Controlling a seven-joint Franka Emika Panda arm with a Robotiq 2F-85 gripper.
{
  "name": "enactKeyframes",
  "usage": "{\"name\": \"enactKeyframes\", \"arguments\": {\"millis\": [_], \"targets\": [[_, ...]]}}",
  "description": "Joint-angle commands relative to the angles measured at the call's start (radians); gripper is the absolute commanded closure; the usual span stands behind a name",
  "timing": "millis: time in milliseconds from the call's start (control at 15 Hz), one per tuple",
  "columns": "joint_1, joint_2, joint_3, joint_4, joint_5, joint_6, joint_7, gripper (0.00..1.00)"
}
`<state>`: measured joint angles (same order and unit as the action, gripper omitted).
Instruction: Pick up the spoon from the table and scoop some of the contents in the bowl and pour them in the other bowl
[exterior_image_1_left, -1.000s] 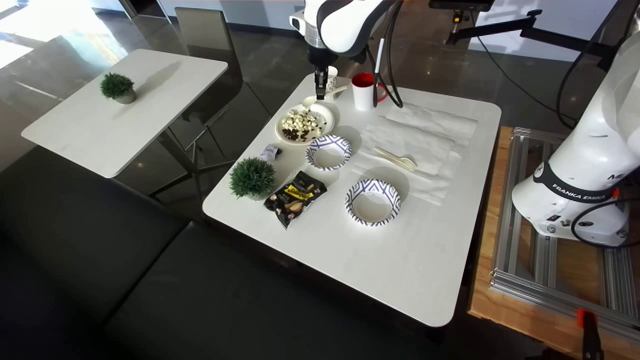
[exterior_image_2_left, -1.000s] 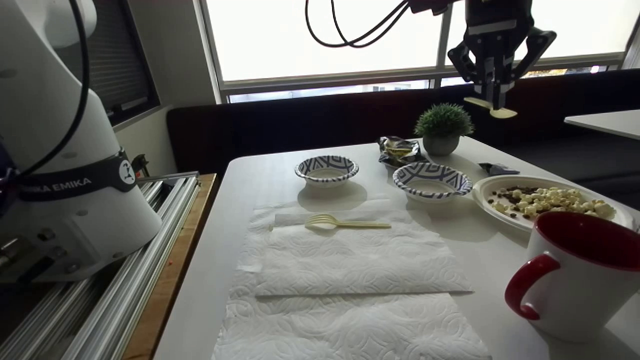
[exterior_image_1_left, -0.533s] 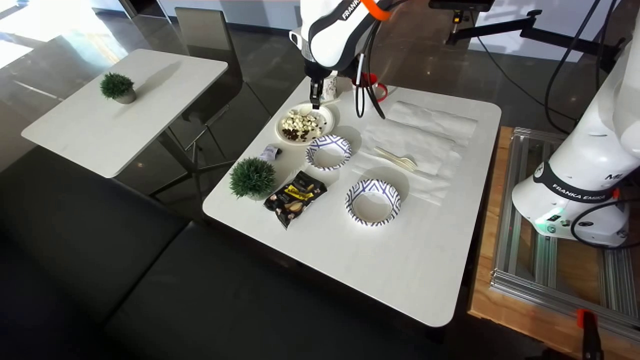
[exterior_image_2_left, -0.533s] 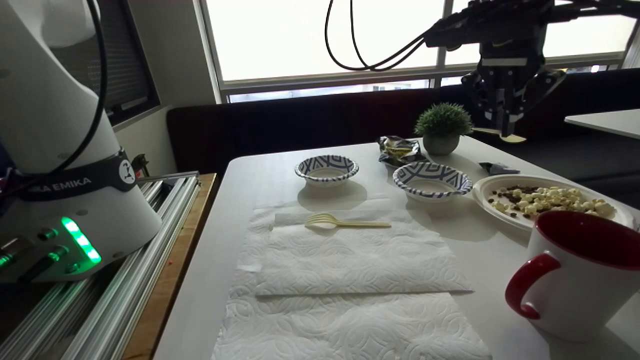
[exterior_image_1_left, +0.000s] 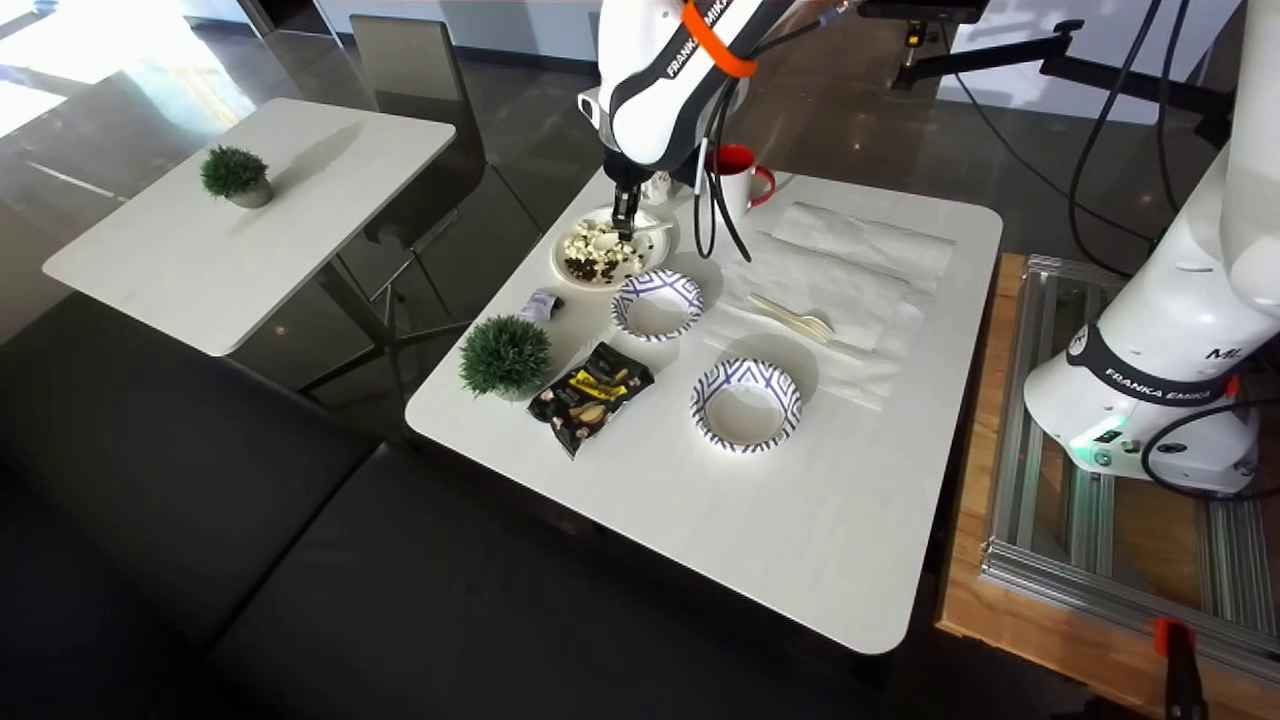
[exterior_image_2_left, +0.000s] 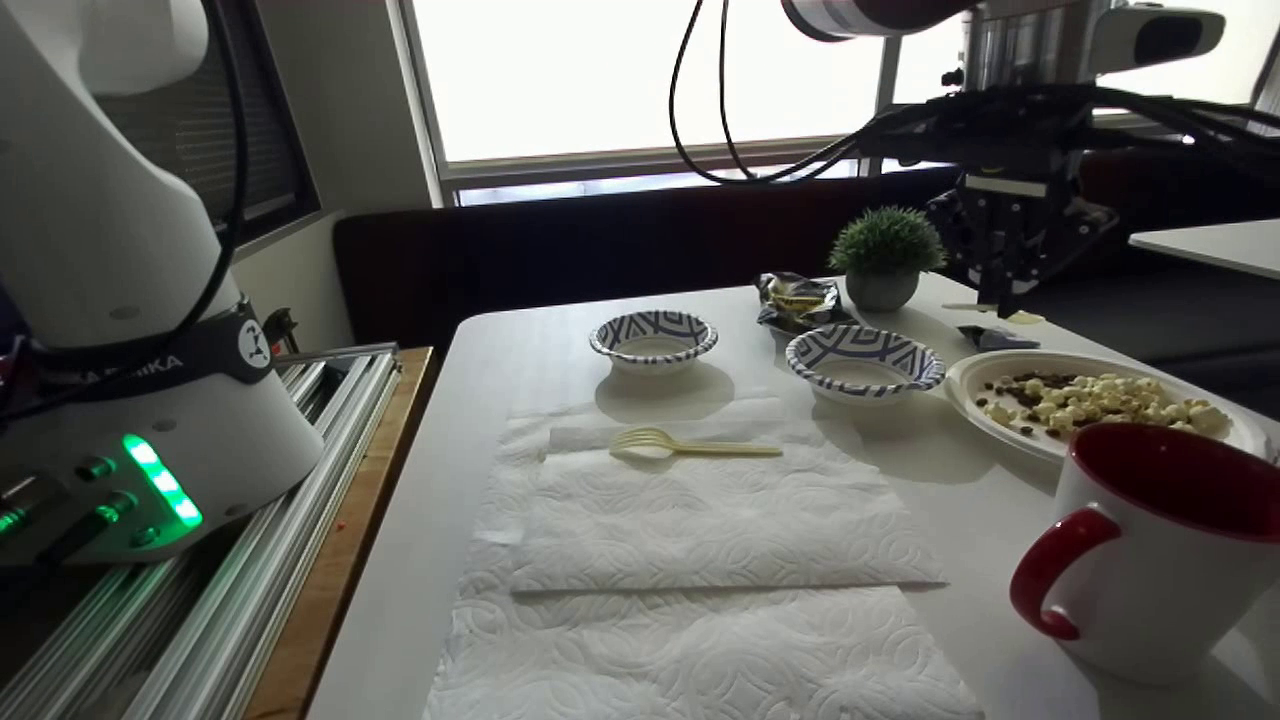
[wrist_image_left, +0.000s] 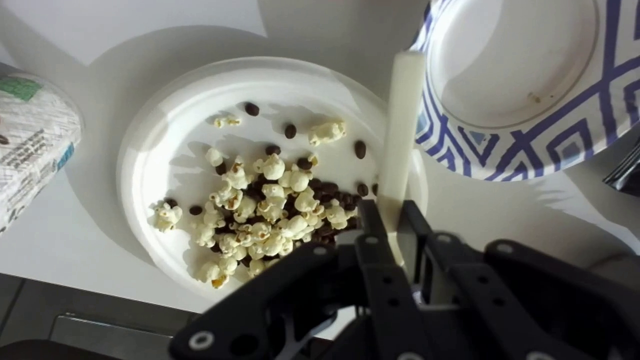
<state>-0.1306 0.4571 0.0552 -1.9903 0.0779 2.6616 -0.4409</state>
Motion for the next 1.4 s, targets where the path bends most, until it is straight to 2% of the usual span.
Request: {"name": "enactKeyframes", "arguments": {"millis": [0, 133, 200, 733, 1333], "targets": [[-0.014, 0.003, 0.015, 0.005, -0.012, -0.001, 0.01, 0.86], [-0.015, 0.004, 0.017, 0.007, -0.011, -0.001, 0.01, 0.86], [-0.027, 0.029, 0.031, 0.041, 0.017, -0.019, 0.01, 0.97], [-0.015, 0.173, 0.032, 0.245, 0.024, -0.158, 0.115, 0.97], [-0.012, 0.298, 0.032, 0.454, 0.046, -0.387, 0.188, 0.97]]}}
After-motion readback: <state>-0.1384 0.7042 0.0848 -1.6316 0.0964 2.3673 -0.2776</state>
